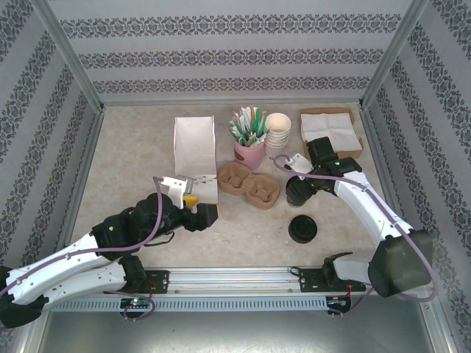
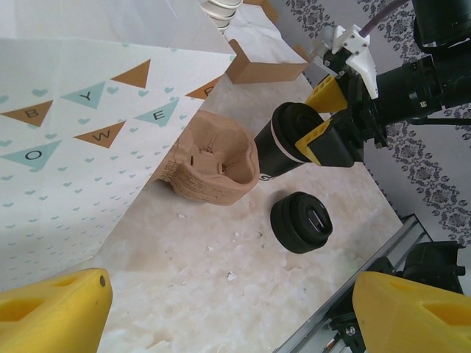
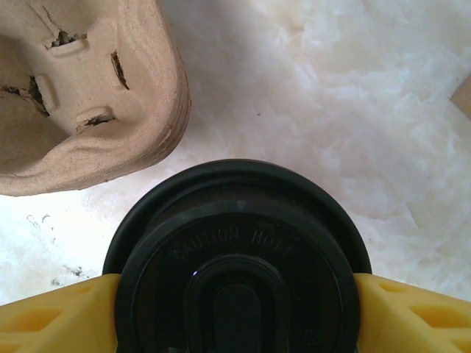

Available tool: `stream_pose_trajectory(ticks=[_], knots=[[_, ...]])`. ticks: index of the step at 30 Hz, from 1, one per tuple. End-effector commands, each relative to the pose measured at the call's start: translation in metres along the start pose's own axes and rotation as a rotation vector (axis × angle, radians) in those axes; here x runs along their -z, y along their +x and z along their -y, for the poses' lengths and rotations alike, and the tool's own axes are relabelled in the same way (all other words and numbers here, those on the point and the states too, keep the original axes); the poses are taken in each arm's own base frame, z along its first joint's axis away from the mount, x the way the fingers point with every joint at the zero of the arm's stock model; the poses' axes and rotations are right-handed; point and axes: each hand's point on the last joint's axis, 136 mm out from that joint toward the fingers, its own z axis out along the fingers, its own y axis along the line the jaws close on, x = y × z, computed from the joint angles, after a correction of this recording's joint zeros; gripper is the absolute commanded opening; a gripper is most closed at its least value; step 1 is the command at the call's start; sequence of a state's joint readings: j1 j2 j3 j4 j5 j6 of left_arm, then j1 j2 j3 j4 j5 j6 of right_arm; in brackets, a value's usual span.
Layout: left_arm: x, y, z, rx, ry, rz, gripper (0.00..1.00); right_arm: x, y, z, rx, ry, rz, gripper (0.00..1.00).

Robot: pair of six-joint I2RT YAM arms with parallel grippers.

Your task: Pack the takeout coffee

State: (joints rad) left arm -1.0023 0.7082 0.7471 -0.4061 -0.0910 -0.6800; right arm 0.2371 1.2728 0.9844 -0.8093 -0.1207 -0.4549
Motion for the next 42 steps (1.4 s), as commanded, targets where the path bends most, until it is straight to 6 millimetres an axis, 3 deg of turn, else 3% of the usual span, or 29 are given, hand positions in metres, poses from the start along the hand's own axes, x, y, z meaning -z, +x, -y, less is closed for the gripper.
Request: stream_pose_trajectory(ticks=[1, 23, 28, 42], knots=[[0.006, -0.004, 0.004, -0.032, -0.001, 0.001, 0.86, -0.004, 0.006, 0.005, -0.009, 0.012, -0.02, 0.79], [-0.002, -0.002, 0.004, -0.036, -0.029, -0.032, 0.86, -0.006, 0.017, 0.037, -0.116, 0.07, -0.063, 0.83], [-0.004, -0.002, 0.0, -0.041, -0.056, -0.035, 0.86, -0.008, 0.014, 0.038, -0.127, 0.053, -0.058, 0.9], [-0.006, -0.002, 0.001, -0.056, -0.06, -0.051, 0.86, 0.014, 0.002, 0.047, -0.147, 0.109, 0.005, 0.87]])
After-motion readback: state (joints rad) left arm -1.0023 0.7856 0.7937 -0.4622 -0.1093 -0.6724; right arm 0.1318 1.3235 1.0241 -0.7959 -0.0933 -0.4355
